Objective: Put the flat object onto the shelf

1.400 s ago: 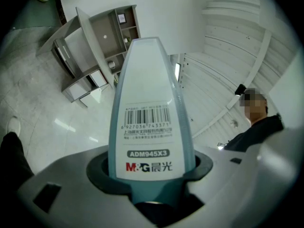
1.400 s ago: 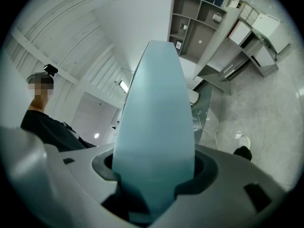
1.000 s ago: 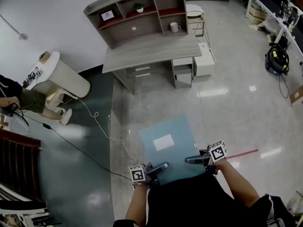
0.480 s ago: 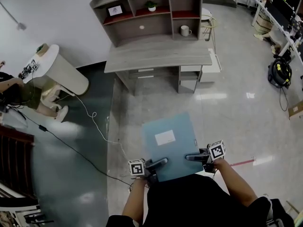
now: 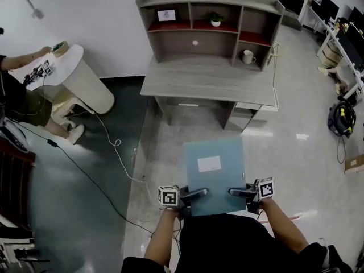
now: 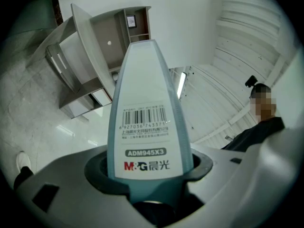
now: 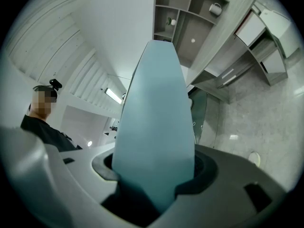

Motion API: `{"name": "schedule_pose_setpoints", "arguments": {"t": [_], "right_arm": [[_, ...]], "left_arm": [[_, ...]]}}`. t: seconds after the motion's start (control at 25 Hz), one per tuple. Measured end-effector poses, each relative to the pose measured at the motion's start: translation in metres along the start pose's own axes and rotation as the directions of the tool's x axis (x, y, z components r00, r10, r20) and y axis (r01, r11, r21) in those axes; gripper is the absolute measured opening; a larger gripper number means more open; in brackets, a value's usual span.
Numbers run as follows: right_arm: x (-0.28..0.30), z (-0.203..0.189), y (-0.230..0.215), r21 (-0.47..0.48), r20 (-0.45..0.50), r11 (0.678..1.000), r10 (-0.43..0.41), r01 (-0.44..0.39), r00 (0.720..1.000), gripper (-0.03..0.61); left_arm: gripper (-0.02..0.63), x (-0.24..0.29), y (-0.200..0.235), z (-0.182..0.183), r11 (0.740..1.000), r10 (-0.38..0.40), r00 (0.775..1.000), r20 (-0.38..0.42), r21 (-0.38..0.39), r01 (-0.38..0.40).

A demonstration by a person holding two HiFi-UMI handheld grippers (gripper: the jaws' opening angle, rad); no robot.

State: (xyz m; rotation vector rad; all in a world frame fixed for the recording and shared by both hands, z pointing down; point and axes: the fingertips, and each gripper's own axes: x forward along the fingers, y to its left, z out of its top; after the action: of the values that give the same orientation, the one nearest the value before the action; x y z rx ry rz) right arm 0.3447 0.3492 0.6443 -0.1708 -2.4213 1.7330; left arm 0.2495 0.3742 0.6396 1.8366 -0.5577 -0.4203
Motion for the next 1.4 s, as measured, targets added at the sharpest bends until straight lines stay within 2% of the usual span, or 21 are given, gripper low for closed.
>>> {"name": "schedule_pose_setpoints", "arguments": {"t": [0.36,0.72,0.96,1.2,1.4], "right_arm": [[0.055,0.059,-0.016,0.010,-0.063,1.000,0.000,0.001,0.998,0.286],[0.109,0.093,-0.028,0.039,-0.097,0.999,-0.012,0.016,0.995,0.292],[0.147,0.104,-0.036,0.033,-0.121,0.999,-0.004,0.008,0.993,0.298],[0.167,0.112,-0.030,0.035,-0.153,0.999,-0.009,0.015,0.988,0.302],[0.179,0.113,-0.033,0.040,-0.189,0.999,-0.007,0.015,0.982,0.305]], "left_arm": [[0.282,-0.029,0.022,0.068,1.000,0.013,0.998,0.062,-0.020,-0.011],[0.288,-0.065,0.042,0.115,0.999,0.016,0.994,0.110,-0.035,-0.012],[0.290,-0.094,0.055,0.136,0.999,0.036,0.991,0.126,-0.037,-0.032],[0.291,-0.111,0.049,0.152,0.999,0.041,0.986,0.161,-0.017,-0.039],[0.293,-0.121,0.051,0.153,0.998,0.064,0.980,0.191,-0.020,-0.062]]}}
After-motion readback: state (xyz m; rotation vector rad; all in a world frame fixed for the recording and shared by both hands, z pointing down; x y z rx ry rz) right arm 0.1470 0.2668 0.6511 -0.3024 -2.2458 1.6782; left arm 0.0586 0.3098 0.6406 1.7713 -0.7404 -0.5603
